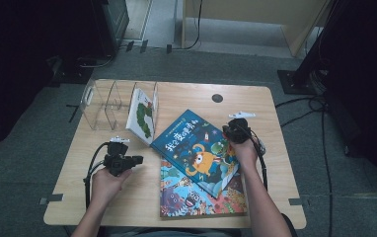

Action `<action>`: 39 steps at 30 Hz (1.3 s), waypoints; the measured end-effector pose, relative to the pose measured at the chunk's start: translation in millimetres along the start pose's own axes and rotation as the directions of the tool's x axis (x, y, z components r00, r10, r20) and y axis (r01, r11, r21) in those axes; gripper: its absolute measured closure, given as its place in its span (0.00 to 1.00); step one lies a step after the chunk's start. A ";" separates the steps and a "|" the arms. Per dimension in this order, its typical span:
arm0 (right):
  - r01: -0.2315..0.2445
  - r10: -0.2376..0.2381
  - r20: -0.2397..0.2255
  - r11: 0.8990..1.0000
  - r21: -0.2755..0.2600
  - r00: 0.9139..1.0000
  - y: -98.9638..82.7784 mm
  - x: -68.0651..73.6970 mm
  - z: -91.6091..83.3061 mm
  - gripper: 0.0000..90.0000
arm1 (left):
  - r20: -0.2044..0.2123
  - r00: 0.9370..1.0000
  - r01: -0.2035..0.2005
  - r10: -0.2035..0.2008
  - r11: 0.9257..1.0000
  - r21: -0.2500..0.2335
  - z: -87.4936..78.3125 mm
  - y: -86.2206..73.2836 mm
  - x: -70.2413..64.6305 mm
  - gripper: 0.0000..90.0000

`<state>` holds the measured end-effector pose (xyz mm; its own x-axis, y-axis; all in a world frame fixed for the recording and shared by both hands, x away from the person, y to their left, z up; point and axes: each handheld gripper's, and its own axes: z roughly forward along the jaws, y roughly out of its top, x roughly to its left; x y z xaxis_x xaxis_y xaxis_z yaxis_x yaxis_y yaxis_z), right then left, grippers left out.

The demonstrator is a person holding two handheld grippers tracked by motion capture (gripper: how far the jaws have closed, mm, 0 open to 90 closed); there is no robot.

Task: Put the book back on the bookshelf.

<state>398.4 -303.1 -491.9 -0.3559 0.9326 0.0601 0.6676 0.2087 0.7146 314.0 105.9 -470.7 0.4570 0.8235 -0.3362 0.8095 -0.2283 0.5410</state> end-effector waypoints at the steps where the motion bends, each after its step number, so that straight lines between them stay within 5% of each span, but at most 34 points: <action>1: 0.001 -0.001 -0.004 1.000 -0.002 1.000 -1.0 -0.1 -0.8 1.00 | 0.002 1.000 -0.003 0.003 1.000 -0.001 0.3 0.4 -0.6 0.95; 13: -0.008 0.008 -0.029 1.000 0.008 1.000 -4.3 0.4 -6.6 1.00 | 0.072 0.995 -0.076 0.075 0.997 0.013 19.8 -1.5 -38.1 0.97; 23: 0.003 -0.003 -0.041 1.000 0.000 0.999 -3.7 0.1 -7.2 1.00 | 0.124 0.981 -0.152 0.146 0.988 0.036 41.0 -8.8 -70.5 0.98; 39: 0.011 -0.013 -0.063 0.999 -0.031 0.998 -0.7 8.0 -4.2 1.00 | 0.196 0.965 -0.184 0.176 0.983 0.022 56.5 -12.5 -93.6 0.99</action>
<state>392.3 -297.0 -489.0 -0.4048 0.9095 0.0944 0.6428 0.2096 0.7368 282.0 2.4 -489.5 0.6557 0.6523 -0.3802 0.7195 -0.3873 0.5764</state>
